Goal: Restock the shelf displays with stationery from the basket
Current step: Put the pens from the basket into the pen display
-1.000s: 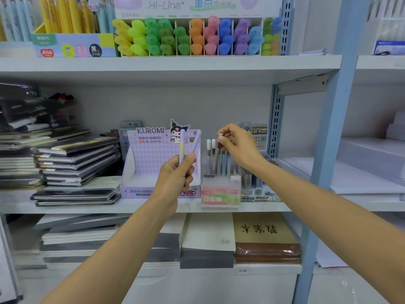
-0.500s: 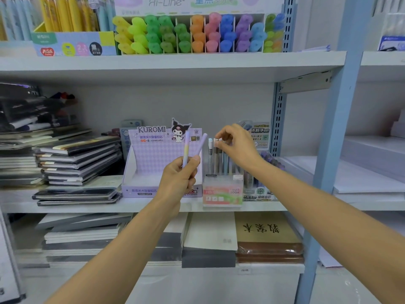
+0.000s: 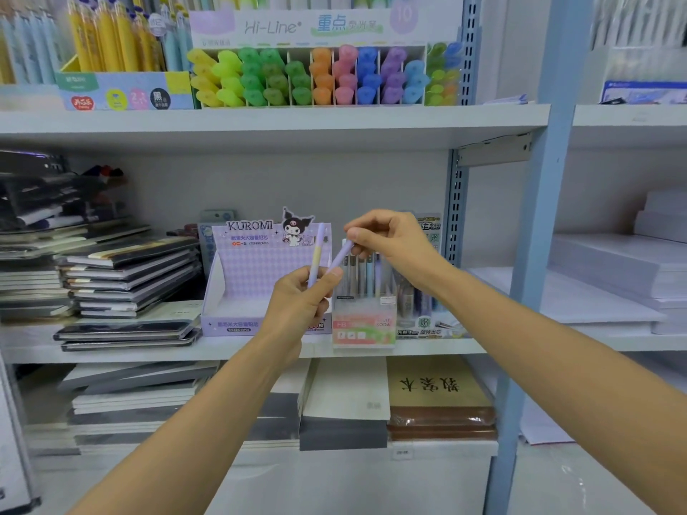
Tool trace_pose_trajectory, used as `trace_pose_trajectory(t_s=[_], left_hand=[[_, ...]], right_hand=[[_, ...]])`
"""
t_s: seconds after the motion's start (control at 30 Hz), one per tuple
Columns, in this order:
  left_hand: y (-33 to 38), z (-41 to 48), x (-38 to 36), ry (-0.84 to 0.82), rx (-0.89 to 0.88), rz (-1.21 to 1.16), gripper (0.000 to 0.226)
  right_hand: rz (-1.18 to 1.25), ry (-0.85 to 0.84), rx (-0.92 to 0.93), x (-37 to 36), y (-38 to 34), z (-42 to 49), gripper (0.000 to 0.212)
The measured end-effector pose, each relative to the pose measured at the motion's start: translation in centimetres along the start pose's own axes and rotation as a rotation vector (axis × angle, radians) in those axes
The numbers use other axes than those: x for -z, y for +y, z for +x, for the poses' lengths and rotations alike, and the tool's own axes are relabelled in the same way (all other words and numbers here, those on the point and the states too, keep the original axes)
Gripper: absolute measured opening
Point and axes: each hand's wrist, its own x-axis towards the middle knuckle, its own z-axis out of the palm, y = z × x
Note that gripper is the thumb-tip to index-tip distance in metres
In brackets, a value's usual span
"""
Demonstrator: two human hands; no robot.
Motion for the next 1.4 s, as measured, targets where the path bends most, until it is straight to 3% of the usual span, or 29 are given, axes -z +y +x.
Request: trace_pose_trajectory(t_s=[0.1, 0.2, 0.33, 0.43, 0.6, 0.83, 1.07, 1.4], left_hand=[[0.6, -0.1, 0.6, 0.047, 0.022, -0.105, 0.013], [1.1, -0.4, 1.1, 0.117, 0.031, -0.225, 0.010], [2.2, -0.6, 0.7, 0.216, 0.001, -0.401, 0.006], [2.7, -1.0, 0.0, 0.238, -0.034, -0.334, 0.017], [3.1, -1.6, -1.3, 0.191, -0.134, -0.086, 0.015], [3.4, -1.9, -2.6, 0.069, -0.217, 0.021, 0.003], [2.3, -1.0, -1.2, 0.018, -0.090, -0.040, 0.029], [0.0, -0.2, -0.1, -0.041, -0.077, 0.042, 0.021]], right_hand=[[0.155, 0.096, -0.008, 1.2, -0.2, -0.1, 0.010], [0.173, 0.061, -0.061, 2.6, 0.0, -0.5, 0.007], [0.008, -0.230, -0.162, 3.4, 0.2, -1.7, 0.013], [-0.125, -0.399, -0.177, 3.0, 0.1, -2.6, 0.012], [-0.085, -0.114, 0.010, 1.6, -1.6, -2.3, 0.021], [-0.213, -0.143, 0.085, 0.4, -3.2, -1.8, 0.015], [-0.118, 0.274, 0.051, 2.4, -1.7, -0.1, 0.015], [-0.397, 0.219, -0.052, 1.1, 3.8, 0.8, 0.014]])
